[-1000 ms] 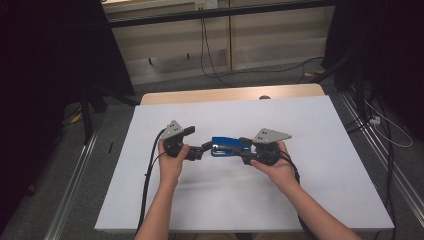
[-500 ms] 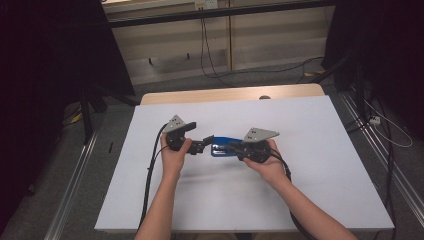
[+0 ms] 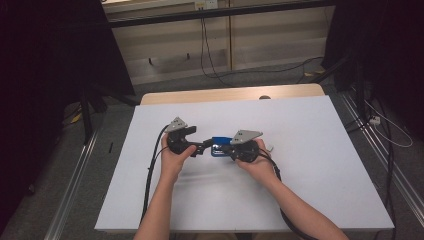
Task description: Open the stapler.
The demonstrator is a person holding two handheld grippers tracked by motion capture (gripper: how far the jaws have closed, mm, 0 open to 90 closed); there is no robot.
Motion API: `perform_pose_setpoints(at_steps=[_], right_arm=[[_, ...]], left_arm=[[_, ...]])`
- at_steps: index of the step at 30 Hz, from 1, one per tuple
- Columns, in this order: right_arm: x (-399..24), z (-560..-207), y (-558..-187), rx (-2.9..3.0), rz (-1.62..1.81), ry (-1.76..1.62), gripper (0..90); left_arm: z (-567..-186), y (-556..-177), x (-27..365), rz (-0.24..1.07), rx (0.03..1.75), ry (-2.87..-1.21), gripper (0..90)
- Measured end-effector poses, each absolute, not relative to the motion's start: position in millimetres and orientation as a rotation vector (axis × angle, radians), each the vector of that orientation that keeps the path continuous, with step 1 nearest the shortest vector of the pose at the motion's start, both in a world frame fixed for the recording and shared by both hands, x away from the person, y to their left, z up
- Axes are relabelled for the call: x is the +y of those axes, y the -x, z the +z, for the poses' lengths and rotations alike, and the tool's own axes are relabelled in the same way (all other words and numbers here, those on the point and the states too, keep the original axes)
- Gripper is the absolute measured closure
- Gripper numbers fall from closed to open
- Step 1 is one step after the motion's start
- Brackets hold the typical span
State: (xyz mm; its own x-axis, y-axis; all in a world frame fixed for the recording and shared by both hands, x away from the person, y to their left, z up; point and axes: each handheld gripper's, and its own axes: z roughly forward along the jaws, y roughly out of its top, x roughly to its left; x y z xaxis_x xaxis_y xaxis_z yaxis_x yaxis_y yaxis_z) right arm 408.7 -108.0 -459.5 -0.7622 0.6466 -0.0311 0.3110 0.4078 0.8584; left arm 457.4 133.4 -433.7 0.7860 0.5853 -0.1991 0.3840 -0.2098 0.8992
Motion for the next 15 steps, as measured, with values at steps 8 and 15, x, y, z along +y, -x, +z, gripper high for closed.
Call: perform_pose_setpoints(at_steps=[8, 15], right_arm=[[-103.9, -466.1, -413.1, 2.319, 1.230, -0.796, 90.0], [-101.6, -465.2, -414.0, 2.332, 1.219, -0.793, 90.0]], left_arm=[[-432.4, -454.4, 134.5, 0.235, 0.730, -1.880, 10.7], [-438.8, -453.8, 138.8, 0.239, 0.743, -1.965, 34.0]])
